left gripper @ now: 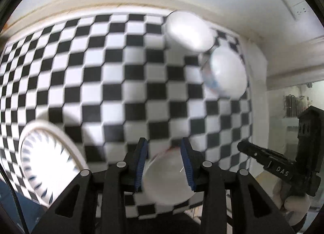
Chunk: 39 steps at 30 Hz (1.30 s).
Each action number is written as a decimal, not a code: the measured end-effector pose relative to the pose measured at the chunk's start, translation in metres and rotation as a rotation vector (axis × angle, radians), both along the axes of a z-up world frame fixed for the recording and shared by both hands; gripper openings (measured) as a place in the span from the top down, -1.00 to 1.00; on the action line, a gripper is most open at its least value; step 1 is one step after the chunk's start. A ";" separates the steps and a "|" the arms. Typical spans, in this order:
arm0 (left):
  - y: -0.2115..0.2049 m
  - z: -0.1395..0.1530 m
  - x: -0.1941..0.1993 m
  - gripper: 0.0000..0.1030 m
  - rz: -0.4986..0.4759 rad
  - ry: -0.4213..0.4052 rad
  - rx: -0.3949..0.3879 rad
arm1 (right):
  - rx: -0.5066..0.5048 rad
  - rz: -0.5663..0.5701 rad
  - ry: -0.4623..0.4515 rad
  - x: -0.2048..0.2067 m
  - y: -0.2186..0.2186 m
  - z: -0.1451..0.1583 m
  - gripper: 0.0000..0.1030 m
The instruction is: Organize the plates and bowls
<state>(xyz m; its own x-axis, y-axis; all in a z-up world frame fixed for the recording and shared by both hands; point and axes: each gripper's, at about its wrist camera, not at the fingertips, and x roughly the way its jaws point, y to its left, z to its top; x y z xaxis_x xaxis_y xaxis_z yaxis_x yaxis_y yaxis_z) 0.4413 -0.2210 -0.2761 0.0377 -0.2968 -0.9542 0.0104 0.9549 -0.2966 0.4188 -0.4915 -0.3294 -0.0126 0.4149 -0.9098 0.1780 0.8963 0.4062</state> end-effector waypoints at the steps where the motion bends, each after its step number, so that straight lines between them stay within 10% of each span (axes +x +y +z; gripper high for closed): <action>1: -0.006 -0.002 0.009 0.38 -0.006 0.004 -0.016 | -0.019 -0.019 -0.025 0.012 -0.012 0.006 0.55; 12: -0.084 -0.059 0.101 0.38 -0.048 0.148 -0.149 | -0.029 -0.134 -0.044 0.114 -0.069 -0.029 0.50; 23: -0.114 -0.100 0.130 0.42 -0.092 0.191 -0.094 | 0.046 -0.153 0.070 0.145 -0.078 -0.096 0.50; 39: -0.129 -0.069 0.112 0.43 -0.170 0.058 -0.034 | 0.019 -0.121 0.014 0.132 -0.072 -0.075 0.70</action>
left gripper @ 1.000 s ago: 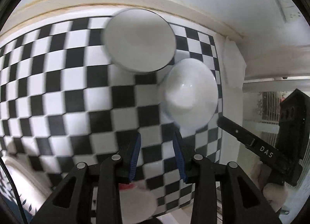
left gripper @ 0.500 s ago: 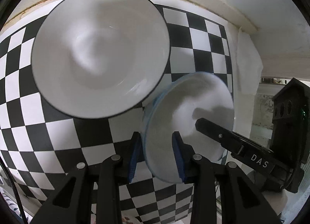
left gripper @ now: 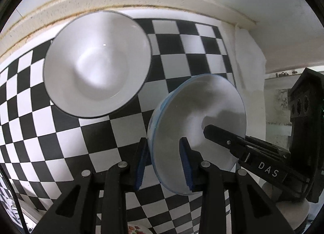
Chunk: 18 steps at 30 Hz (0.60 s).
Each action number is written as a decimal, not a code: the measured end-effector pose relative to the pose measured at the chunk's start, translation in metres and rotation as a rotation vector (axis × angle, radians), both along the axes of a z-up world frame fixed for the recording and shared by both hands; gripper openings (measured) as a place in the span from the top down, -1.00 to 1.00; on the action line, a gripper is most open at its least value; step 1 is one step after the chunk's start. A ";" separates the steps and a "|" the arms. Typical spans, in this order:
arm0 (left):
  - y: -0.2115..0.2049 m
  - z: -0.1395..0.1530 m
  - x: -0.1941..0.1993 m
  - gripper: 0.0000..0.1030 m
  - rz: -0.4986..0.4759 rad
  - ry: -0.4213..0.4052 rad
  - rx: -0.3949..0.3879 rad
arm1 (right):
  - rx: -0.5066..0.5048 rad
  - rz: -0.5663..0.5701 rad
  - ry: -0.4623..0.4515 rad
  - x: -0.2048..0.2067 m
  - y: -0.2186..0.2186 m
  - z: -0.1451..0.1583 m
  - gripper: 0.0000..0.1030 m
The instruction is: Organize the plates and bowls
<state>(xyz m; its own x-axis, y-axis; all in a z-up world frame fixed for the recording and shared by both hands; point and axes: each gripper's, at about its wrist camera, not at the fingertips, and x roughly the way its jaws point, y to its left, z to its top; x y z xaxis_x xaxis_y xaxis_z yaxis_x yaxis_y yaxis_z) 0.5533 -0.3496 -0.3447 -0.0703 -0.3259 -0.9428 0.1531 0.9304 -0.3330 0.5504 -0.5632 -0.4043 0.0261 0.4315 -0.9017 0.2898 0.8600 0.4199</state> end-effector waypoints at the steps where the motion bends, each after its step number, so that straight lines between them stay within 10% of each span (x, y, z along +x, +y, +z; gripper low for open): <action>1: 0.001 0.004 -0.002 0.43 -0.003 -0.007 -0.001 | 0.000 0.000 -0.006 -0.002 0.000 0.004 0.70; 18: 0.049 0.089 -0.075 0.43 -0.030 -0.114 -0.048 | -0.003 0.026 -0.120 -0.067 0.040 0.097 0.70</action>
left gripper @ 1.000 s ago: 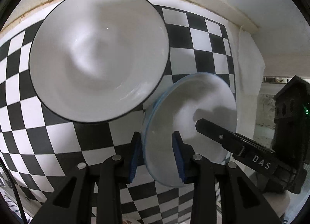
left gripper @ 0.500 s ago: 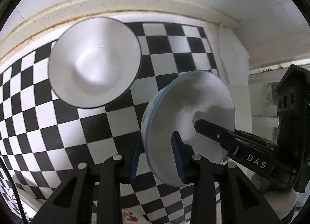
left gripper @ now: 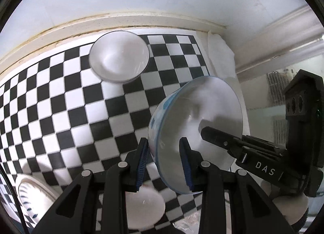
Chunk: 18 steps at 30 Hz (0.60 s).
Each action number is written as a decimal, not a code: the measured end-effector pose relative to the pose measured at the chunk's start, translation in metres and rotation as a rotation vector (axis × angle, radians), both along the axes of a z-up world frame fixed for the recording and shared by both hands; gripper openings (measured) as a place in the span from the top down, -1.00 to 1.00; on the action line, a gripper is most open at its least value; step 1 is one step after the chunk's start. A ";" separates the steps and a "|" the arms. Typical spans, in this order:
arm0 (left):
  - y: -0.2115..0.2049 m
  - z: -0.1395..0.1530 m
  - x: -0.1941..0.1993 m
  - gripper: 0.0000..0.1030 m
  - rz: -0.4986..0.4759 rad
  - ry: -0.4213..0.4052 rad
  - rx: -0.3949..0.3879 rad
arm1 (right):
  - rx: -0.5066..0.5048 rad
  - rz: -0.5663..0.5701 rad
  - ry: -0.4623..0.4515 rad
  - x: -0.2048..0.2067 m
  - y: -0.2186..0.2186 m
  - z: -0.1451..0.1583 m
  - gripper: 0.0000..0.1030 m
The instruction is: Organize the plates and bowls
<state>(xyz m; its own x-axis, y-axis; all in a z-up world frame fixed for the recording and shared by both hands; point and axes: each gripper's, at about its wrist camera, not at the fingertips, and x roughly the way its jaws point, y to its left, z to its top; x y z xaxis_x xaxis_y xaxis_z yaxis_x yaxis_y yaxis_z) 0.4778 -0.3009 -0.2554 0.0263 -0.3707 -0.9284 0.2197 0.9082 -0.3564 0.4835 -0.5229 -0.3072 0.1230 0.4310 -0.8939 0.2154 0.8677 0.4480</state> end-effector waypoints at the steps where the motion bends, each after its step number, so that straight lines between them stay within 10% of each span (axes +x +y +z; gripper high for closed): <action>1: 0.004 0.003 -0.006 0.43 -0.002 0.000 -0.002 | -0.001 0.005 -0.005 -0.008 0.006 0.006 0.70; 18: 0.081 -0.030 -0.103 0.43 0.022 0.112 0.047 | -0.032 0.112 0.092 -0.114 0.102 -0.013 0.70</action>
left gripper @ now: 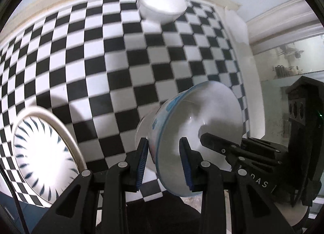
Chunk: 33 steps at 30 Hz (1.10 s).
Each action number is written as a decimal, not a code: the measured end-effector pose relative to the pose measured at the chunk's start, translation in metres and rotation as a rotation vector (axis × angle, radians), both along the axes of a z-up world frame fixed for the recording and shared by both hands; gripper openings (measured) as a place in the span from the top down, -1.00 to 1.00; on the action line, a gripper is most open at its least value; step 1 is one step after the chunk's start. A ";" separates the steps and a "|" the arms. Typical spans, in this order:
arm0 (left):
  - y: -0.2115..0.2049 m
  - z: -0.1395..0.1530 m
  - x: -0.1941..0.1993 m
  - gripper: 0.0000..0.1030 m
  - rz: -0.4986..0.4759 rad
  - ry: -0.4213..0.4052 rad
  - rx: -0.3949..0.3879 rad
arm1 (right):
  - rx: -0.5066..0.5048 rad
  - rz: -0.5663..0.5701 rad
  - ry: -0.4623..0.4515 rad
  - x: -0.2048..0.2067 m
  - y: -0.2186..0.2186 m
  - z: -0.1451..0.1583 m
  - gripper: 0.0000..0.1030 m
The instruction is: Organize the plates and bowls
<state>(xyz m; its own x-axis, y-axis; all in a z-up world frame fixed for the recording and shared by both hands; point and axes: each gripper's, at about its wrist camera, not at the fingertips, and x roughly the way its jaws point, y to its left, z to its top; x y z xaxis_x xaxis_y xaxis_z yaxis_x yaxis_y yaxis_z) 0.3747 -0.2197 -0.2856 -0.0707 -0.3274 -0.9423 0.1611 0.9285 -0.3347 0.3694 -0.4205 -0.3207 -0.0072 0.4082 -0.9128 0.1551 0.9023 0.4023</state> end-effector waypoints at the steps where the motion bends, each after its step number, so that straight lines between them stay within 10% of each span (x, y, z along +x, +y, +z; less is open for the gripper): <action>1: 0.000 -0.005 -0.002 0.43 0.000 0.011 0.006 | -0.008 0.005 0.007 -0.004 0.003 -0.004 0.70; 33: -0.011 -0.040 -0.012 0.44 -0.030 0.044 0.112 | -0.120 0.047 0.130 -0.007 0.020 -0.028 0.49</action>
